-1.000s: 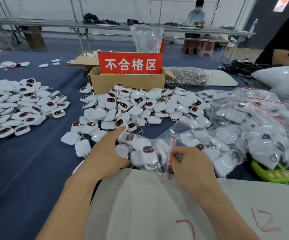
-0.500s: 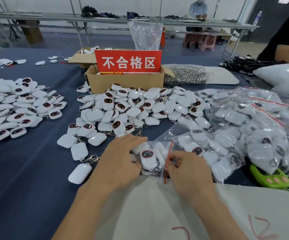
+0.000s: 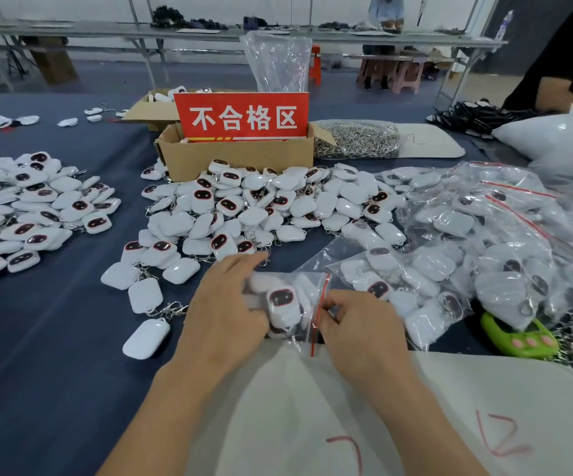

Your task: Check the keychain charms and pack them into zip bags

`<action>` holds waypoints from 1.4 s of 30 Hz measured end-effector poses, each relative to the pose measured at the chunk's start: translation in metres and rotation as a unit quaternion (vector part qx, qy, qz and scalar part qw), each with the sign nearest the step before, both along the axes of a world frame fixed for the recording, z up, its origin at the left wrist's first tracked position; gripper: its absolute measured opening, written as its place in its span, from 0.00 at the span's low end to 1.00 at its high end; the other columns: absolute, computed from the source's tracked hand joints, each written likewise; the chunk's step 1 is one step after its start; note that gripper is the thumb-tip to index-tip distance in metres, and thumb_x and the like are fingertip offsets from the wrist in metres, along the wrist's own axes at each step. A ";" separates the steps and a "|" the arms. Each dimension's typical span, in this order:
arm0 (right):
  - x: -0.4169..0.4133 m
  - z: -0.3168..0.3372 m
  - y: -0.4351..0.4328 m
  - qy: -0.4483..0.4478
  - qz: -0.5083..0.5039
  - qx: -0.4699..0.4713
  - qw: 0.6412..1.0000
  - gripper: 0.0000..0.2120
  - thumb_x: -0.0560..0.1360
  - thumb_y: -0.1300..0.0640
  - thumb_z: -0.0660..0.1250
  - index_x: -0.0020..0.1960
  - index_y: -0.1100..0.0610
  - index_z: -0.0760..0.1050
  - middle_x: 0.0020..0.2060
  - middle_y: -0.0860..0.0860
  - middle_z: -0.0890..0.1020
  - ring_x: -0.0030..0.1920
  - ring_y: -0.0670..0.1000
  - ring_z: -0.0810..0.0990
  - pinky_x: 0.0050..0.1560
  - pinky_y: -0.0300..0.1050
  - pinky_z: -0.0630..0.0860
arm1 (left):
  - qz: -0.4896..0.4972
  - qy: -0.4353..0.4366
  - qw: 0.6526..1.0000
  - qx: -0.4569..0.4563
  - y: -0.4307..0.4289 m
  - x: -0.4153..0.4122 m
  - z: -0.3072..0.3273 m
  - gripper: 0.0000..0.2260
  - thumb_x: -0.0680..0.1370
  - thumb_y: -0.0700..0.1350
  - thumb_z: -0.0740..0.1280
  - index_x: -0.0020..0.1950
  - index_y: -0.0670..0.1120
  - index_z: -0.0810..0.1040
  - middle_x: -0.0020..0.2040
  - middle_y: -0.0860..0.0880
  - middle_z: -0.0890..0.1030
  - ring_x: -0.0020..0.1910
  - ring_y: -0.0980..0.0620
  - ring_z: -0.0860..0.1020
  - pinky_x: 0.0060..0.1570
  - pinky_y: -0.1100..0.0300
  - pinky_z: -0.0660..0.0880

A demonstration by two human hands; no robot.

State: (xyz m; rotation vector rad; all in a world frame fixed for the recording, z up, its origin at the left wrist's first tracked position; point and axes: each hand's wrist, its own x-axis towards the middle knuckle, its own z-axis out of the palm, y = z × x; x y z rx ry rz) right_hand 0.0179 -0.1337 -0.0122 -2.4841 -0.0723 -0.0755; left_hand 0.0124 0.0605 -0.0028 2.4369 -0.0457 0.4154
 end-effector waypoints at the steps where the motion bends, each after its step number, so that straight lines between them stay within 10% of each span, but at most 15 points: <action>1: 0.000 0.000 0.001 -0.010 0.000 -0.003 1.000 0.06 0.77 0.50 0.67 0.42 0.47 0.79 0.28 0.44 0.78 0.32 0.45 0.75 0.33 0.42 0.67 | 0.012 -0.043 0.999 -0.026 -0.003 -0.003 0.003 0.28 0.67 0.45 0.69 0.68 0.53 0.79 0.59 0.60 0.76 0.60 0.56 0.73 0.63 0.59 0.68; 7: -0.004 0.008 0.000 -0.007 0.107 0.027 0.994 0.09 0.74 0.57 0.59 0.45 0.52 0.78 0.35 0.47 0.82 0.39 0.50 0.77 0.44 0.49 0.75 | -0.002 -0.019 0.994 0.110 -0.040 -0.025 0.006 0.12 0.72 0.64 0.63 0.47 0.59 0.75 0.36 0.59 0.81 0.39 0.57 0.78 0.40 0.56 0.73; 12: -0.011 0.009 -0.008 -0.050 0.107 0.090 0.989 0.17 0.78 0.61 0.65 0.56 0.41 0.84 0.34 0.29 0.79 0.41 0.34 0.77 0.44 0.31 0.72 | 0.055 0.025 0.992 0.110 -0.046 -0.018 0.005 0.09 0.76 0.54 0.67 0.42 0.55 0.68 0.34 0.54 0.79 0.39 0.49 0.79 0.38 0.55 0.65; 15: -0.019 0.014 -0.008 -0.120 -0.038 0.211 0.969 0.17 0.78 0.60 0.69 0.62 0.43 0.82 0.39 0.34 0.83 0.42 0.39 0.80 0.48 0.36 0.75 | 0.073 -0.044 0.995 0.057 -0.041 -0.023 0.020 0.08 0.76 0.51 0.67 0.41 0.56 0.69 0.29 0.56 0.75 0.32 0.51 0.74 0.36 0.56 0.64; 19: -0.020 0.045 0.005 -0.012 0.041 0.210 0.977 0.26 0.80 0.50 0.67 0.76 0.40 0.65 0.42 0.40 0.83 0.46 0.39 0.81 0.53 0.42 0.77 | 0.028 -0.120 0.991 0.061 -0.029 -0.030 0.046 0.07 0.79 0.52 0.64 0.44 0.56 0.67 0.28 0.56 0.72 0.28 0.52 0.71 0.33 0.56 0.66; 22: -0.016 0.078 0.017 -0.053 0.056 0.106 0.991 0.07 0.79 0.49 0.67 0.50 0.51 0.80 0.28 0.49 0.77 0.30 0.45 0.72 0.36 0.43 0.69 | -0.007 -0.097 0.995 -0.019 -0.025 -0.036 0.068 0.08 0.80 0.47 0.65 0.43 0.55 0.68 0.32 0.55 0.75 0.31 0.54 0.72 0.32 0.62 0.65; 25: -0.019 0.110 0.023 -0.119 0.043 0.064 0.990 0.18 0.77 0.55 0.68 0.30 0.58 0.71 0.22 0.48 0.70 0.26 0.48 0.67 0.28 0.39 0.64 | -0.009 -0.058 0.993 -0.100 -0.020 -0.040 0.094 0.08 0.79 0.45 0.65 0.42 0.56 0.73 0.35 0.58 0.78 0.33 0.58 0.73 0.32 0.67 0.66; 32: -0.049 0.143 0.010 -0.074 -0.013 0.146 0.987 0.06 0.74 0.56 0.71 0.40 0.49 0.85 0.24 0.44 0.80 0.32 0.48 0.82 0.37 0.42 0.75 | 0.010 -0.024 1.000 0.003 -0.013 -0.073 0.102 0.06 0.78 0.53 0.67 0.42 0.58 0.81 0.34 0.60 0.80 0.35 0.61 0.76 0.33 0.59 0.68; 42: -0.081 0.127 -0.041 0.002 -0.083 0.331 0.940 0.11 0.74 0.68 0.67 0.45 0.57 0.86 0.31 0.53 0.86 0.32 0.49 0.86 0.37 0.38 0.82 | -0.043 0.054 0.955 -0.289 -0.033 -0.078 0.111 0.12 0.75 0.42 0.73 0.39 0.59 0.87 0.35 0.52 0.86 0.32 0.55 0.83 0.33 0.63 0.81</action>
